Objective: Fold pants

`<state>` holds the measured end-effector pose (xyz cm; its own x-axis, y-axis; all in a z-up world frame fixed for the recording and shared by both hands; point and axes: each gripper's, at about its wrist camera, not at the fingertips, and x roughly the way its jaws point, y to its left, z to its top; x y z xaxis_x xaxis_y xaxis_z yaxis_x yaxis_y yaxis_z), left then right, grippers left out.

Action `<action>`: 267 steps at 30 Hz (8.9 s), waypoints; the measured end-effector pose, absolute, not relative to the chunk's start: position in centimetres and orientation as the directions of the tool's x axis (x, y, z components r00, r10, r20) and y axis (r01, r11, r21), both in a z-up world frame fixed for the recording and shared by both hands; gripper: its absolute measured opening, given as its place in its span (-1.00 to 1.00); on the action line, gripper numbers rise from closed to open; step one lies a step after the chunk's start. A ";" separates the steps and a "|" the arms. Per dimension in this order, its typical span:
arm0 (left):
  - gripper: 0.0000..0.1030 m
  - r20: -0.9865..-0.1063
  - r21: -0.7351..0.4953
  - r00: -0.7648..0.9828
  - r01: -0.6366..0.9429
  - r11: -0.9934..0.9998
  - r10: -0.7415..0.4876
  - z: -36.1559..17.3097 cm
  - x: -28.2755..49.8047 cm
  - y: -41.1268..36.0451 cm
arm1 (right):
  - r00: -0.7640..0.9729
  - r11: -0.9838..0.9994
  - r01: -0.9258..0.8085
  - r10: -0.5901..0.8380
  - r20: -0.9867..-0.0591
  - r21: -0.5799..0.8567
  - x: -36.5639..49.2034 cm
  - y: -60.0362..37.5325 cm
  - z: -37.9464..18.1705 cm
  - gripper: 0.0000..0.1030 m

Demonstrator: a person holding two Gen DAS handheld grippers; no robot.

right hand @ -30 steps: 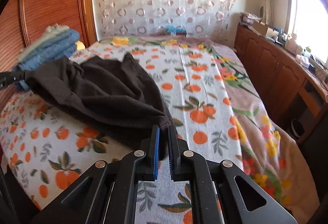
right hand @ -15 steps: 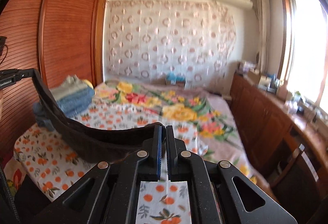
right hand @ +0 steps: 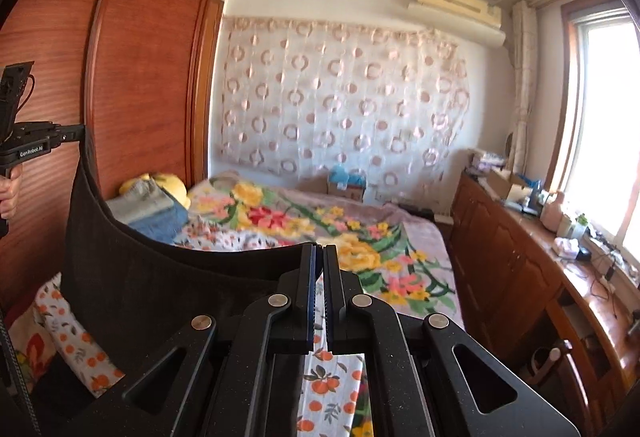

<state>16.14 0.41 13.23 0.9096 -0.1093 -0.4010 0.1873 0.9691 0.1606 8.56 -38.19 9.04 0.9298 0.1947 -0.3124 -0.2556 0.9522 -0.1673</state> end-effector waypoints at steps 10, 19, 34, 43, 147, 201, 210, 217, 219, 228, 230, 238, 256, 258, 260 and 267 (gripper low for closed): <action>-0.95 -0.369 0.152 0.926 0.144 0.978 -0.079 14.5 20.3 0.3 | 0.958 0.971 -0.215 0.188 -0.218 -0.107 13.4 -36.5 12.3 -0.94; -0.95 -0.549 0.152 0.831 0.198 0.968 -0.084 1.0 15.6 0.1 | 0.856 0.965 -0.259 0.215 -0.469 -0.030 11.2 -37.5 -2.6 -0.94; -0.95 -0.711 0.083 0.700 0.180 0.980 -0.068 -10.4 13.7 -0.8 | 0.741 0.974 -0.204 0.217 -0.635 0.095 9.1 -39.0 -13.5 -0.94; -0.95 -0.729 0.067 0.679 0.199 0.978 -0.089 -11.7 13.0 0.2 | 0.746 0.961 -0.241 0.273 -0.608 0.136 9.4 -37.3 -12.8 -0.94; 0.35 -0.761 -0.013 0.615 0.301 0.954 -0.205 -13.7 14.2 -1.9 | 0.749 0.983 -0.085 0.171 -0.640 0.163 7.7 -39.6 -17.6 -0.34; 0.36 -0.690 -0.069 0.715 0.091 0.993 -0.113 -10.3 11.2 7.0 | 0.498 0.717 -0.673 0.620 -0.606 0.181 14.3 -15.6 -12.7 -0.54; 0.36 -0.691 -0.072 0.701 0.175 0.982 -0.176 -10.3 11.4 3.5 | 0.597 0.808 -0.573 0.526 -0.605 0.136 13.8 -20.3 -12.2 -0.49; 0.36 -0.712 -0.066 0.676 0.200 0.978 -0.186 -11.5 11.9 1.7 | 0.654 0.870 -0.481 0.441 -0.614 0.112 15.4 -23.2 -12.0 -0.45; 0.36 -0.719 -0.060 0.670 0.202 0.978 -0.183 -11.8 12.0 1.4 | 0.664 0.881 -0.461 0.424 -0.616 0.108 16.0 -23.5 -12.0 -0.44; 0.36 -0.762 -0.051 0.624 0.209 0.977 -0.173 -13.7 12.5 0.9 | 0.663 0.903 -0.411 0.387 -0.641 0.120 20.1 -23.1 -12.5 -0.41; 0.36 -0.758 -0.056 0.628 0.210 0.976 -0.179 -13.8 12.4 1.0 | 0.657 0.905 -0.407 0.383 -0.649 0.122 20.9 -22.7 -12.6 -0.40; 0.36 -0.754 -0.057 0.632 0.208 0.976 -0.179 -13.9 12.2 1.0 | 0.613 0.897 -0.419 0.395 -0.684 0.142 23.5 -21.2 -13.5 -0.40; -0.23 -0.708 -0.109 0.653 0.276 0.955 -0.270 -12.3 11.4 0.3 | 0.648 0.874 -0.464 0.448 -0.616 0.148 23.1 -22.5 -13.0 -1.00; -0.24 -0.716 -0.104 0.643 0.285 0.953 -0.271 -12.5 11.7 0.0 | 0.668 0.878 -0.456 0.447 -0.595 0.147 22.9 -22.9 -12.4 -1.00; -0.24 -0.725 -0.103 0.634 0.289 0.952 -0.271 -12.8 11.9 -0.2 | 0.681 0.878 -0.456 0.450 -0.578 0.147 22.8 -23.3 -11.8 -1.00; -0.46 -0.731 -0.094 0.630 0.288 0.953 -0.263 -13.7 11.9 -0.7 | 0.670 0.873 -0.465 0.456 -0.586 0.149 23.3 -23.7 -12.3 -0.95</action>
